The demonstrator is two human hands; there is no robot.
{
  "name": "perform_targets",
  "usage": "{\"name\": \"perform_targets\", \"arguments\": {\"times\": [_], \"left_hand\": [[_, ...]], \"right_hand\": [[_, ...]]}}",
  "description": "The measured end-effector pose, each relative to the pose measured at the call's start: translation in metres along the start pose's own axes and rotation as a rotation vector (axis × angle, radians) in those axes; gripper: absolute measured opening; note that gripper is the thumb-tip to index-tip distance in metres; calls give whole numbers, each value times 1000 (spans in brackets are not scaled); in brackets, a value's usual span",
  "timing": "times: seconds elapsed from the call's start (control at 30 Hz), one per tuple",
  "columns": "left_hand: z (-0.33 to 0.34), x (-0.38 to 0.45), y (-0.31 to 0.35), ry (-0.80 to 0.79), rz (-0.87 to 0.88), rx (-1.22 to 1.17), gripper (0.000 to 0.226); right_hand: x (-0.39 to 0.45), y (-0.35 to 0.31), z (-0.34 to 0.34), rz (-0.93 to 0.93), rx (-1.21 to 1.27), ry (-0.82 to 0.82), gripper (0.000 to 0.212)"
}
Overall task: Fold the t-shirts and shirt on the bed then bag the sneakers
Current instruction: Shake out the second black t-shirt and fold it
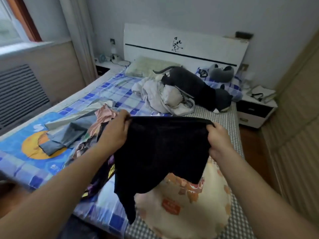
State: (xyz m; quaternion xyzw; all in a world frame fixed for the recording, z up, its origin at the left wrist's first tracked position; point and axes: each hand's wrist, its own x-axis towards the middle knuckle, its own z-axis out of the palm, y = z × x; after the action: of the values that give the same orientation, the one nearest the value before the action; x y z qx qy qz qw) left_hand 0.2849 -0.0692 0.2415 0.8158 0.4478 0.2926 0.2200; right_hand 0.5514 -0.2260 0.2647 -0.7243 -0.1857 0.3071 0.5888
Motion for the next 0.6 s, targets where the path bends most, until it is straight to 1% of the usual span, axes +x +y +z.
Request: {"name": "perform_targets", "arguments": {"times": [0.03,0.07,0.1,0.13,0.2,0.27,0.33,0.37,0.4,0.47,0.5,0.53,0.6], "left_hand": [[-14,26,15,-19,72,122,10],[-28,50,31,-22,127,230,14],[-41,70,46,-7,169,313,18],[-55,87,63,32,217,363,21],[-80,109,95,107,365,370,27],[-95,118,109,64,491,391,36],[-95,121,92,-4,551,519,34],[-89,120,77,2,495,585,29],[-80,121,57,43,390,588,25],[-63,119,27,73,64,411,18],[-56,117,20,27,-81,319,12],[-50,115,13,-35,-184,210,8],[-46,110,3,-148,-300,186,3]], "right_hand": [[15,-19,-1,-59,-39,9,25],[31,-38,-5,-148,-135,32,23],[44,-60,-11,-260,-287,77,22],[56,-80,-19,-370,-427,131,21],[73,-114,-35,-538,-571,238,21],[83,-134,-54,-600,-588,357,23],[82,-139,-74,-596,-576,468,25],[81,-135,-84,-588,-566,497,26],[80,-128,-93,-587,-564,508,26],[79,-106,-108,-574,-592,446,26],[78,-94,-113,-533,-624,377,25],[76,-83,-118,-452,-643,276,24],[66,-67,-127,-221,-620,-24,22]]}}
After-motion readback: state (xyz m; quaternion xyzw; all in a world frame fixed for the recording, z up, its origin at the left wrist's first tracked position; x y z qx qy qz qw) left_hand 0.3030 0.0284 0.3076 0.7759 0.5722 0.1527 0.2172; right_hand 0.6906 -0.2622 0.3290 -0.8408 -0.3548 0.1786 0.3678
